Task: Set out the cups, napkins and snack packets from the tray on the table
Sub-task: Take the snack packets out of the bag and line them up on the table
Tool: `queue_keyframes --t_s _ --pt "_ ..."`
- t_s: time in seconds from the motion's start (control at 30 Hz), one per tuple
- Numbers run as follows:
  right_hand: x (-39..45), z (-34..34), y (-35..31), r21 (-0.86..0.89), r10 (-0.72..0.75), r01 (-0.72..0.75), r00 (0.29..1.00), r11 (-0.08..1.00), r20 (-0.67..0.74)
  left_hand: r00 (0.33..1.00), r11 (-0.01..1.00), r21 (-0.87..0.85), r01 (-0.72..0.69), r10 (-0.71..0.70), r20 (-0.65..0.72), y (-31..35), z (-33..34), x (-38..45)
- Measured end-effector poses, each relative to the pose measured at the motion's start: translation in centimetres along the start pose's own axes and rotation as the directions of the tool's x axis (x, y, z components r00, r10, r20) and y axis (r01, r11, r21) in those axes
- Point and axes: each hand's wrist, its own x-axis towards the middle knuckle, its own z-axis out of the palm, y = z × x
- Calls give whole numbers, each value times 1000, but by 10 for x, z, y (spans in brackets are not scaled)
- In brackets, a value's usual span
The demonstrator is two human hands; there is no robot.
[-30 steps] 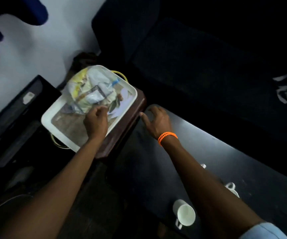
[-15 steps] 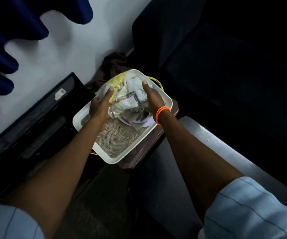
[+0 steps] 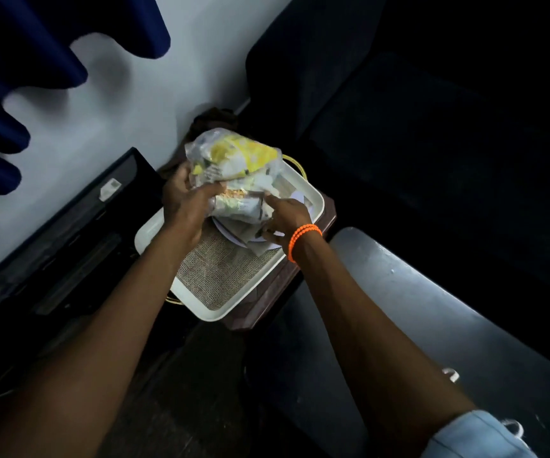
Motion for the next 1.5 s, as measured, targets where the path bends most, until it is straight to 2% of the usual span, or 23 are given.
queue_keyframes --t_s 0.1,0.17,0.23,0.27,0.3,0.33,0.4,0.47,0.53,0.6,0.67,0.7,0.77,0.83,0.9,0.97,1.07,1.2,1.23,1.27,1.33,1.37,1.5 --pt "-19 -18 -2 372 63 -113 987 921 145 934 904 235 -358 344 97 -2 12 -26" --pt "-31 -35 -4 559 5 -172 957 811 289 828 734 383 -561 490 274 -9 17 -46" --pt "-44 -51 -5 625 -144 -218 868 750 475 682 506 458 -731 568 461 -18 20 -66" --pt "-52 -58 -4 620 -196 -209 832 757 519 605 405 452 -795 591 534 -22 22 -73" --pt "-57 -64 -1 610 -215 -171 834 774 508 533 325 428 -843 600 596 -25 24 -79" --pt "-61 -71 3 597 -212 -112 870 794 446 477 268 399 -877 588 653 -29 28 -84" --pt "-66 -87 12 563 -201 37 952 826 232 434 237 363 -901 481 762 -33 37 -95" --pt "-71 -111 24 456 -216 196 976 868 -9 454 380 325 -866 327 829 -37 42 -108" --pt "-81 -139 39 357 -248 300 951 885 -186 519 633 287 -719 214 827 -42 47 -119" --pt "-95 -165 56 282 -279 352 922 893 -267 689 863 258 -435 134 713 -41 56 -126" --pt "-109 -186 76 217 -301 367 911 905 -283 874 960 202 -196 77 480 -42 72 -125" --pt "-115 -194 85 195 -301 360 913 912 -277 922 964 218 -151 58 382 -44 82 -124" --pt "-121 -203 101 158 -287 331 925 930 -248 937 955 280 -96 -8 351 -52 108 -128" --pt "-125 -204 112 128 -264 290 947 948 -184 886 923 384 -24 -158 436 -70 135 -138" --pt "-127 -205 119 144 -223 238 968 961 -114 836 843 537 -11 -287 468 -88 153 -150" --pt "-132 -207 122 134 -180 198 974 971 -139 803 811 583 44 -376 462 -97 160 -164" --pt "-142 -213 122 25 -174 185 955 982 -241 788 815 579 18 -368 493 -92 165 -184" --pt "-150 -210 123 -136 -329 304 911 943 -249 674 855 500 -136 -291 679 -85 169 -220" --pt "-150 -212 124 -188 -347 303 893 934 -286 683 840 516 -169 -278 675 -83 169 -225" --pt "-151 -216 123 -245 -363 290 867 925 -342 729 816 544 -193 -252 637 -79 168 -227" --pt "-154 -226 121 -341 -393 250 796 906 -460 862 726 638 -257 -126 491 -67 166 -226" --pt "-158 -233 118 -382 -420 241 752 892 -507 903 696 662 -279 -44 428 -59 163 -225" --pt "-189 -249 100 -520 -619 341 509 783 -598 938 671 665 -329 153 310 -37 149 -224"
